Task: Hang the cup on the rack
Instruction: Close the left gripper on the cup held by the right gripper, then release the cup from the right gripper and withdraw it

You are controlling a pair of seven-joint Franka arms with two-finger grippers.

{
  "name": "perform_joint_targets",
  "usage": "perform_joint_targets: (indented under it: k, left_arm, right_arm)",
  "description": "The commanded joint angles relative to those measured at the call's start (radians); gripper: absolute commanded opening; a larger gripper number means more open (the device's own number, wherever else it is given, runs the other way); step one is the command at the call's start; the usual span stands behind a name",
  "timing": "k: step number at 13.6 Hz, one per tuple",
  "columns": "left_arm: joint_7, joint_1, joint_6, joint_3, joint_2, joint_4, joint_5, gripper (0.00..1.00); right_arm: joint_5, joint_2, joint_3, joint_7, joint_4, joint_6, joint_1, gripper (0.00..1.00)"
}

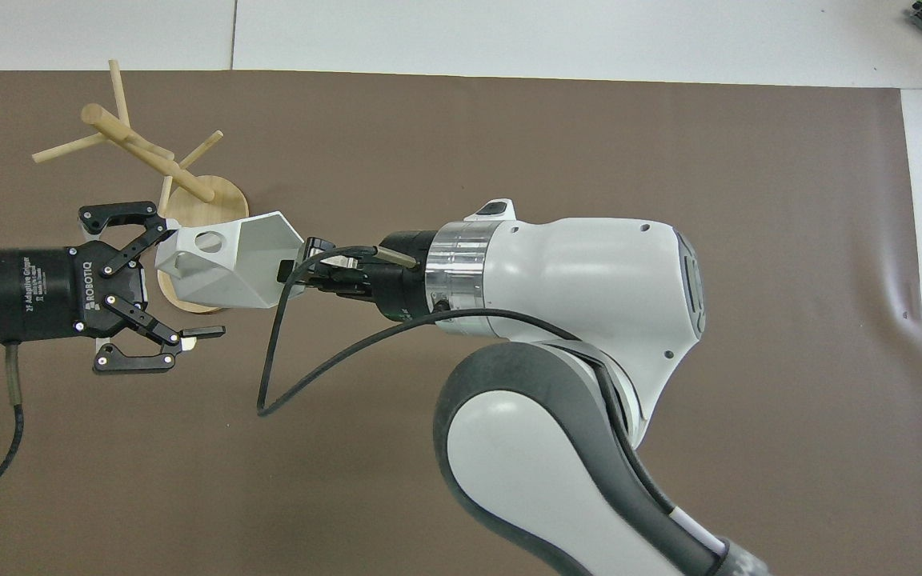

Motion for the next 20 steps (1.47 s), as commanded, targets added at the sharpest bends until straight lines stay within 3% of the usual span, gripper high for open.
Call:
perform_joint_targets:
  k: [1, 2, 3, 5, 7, 8, 11, 13, 15, 16, 18, 20]
  left_arm:
    - [0.018, -0.025, 0.007, 0.010, 0.008, 0.004, -0.019, 0.67]
    - [0.020, -0.025, 0.007, 0.010, 0.008, 0.005, -0.016, 0.30]
    - [0.033, -0.025, 0.004, 0.010, 0.010, 0.007, -0.012, 0.00]
    - [0.058, -0.025, -0.004, 0.010, 0.008, 0.008, -0.012, 0.00]
    - [0.061, -0.024, 0.001, 0.011, 0.008, 0.007, -0.010, 0.00]
    - [0.064, -0.024, 0.001, 0.011, 0.010, 0.008, -0.008, 0.00]
    - [0.066, -0.015, -0.004, 0.011, 0.008, 0.008, -0.007, 0.00]
    - [0.064, -0.015, -0.002, 0.011, 0.008, 0.007, -0.007, 0.00]
    - [0.061, -0.012, 0.002, 0.014, 0.008, 0.007, -0.007, 0.00]
    - [0.058, -0.012, 0.007, 0.014, 0.008, 0.005, -0.007, 0.00]
    - [0.044, -0.012, 0.008, 0.014, 0.007, 0.001, -0.005, 0.00]
    - [0.005, -0.015, 0.007, 0.013, 0.001, -0.010, 0.014, 0.00]
  right_arm:
    - [0.025, -0.002, 0.017, 0.007, -0.003, 0.020, -0.015, 0.00]
    - [0.025, -0.002, 0.017, 0.007, -0.003, 0.020, -0.015, 0.00]
    - [0.025, -0.002, 0.017, 0.007, -0.003, 0.022, -0.015, 0.00]
    - [0.025, -0.002, 0.017, 0.007, -0.003, 0.022, -0.015, 0.00]
    - [0.025, -0.002, 0.017, 0.010, -0.003, 0.022, -0.016, 0.31]
    - [0.025, -0.002, 0.017, 0.010, -0.003, 0.022, -0.018, 0.41]
    - [0.023, -0.002, 0.014, 0.008, -0.003, 0.022, -0.025, 0.52]
    - [0.013, -0.008, -0.007, 0.007, -0.008, 0.003, -0.050, 0.55]
    - [0.006, -0.016, -0.070, 0.007, -0.014, -0.024, -0.064, 0.65]
    - [-0.019, -0.026, -0.125, -0.003, -0.021, -0.046, -0.064, 0.75]
    - [-0.221, -0.034, -0.220, -0.015, -0.022, -0.095, -0.065, 0.92]
    - [-0.392, -0.045, -0.301, -0.058, -0.014, -0.174, -0.065, 1.00]
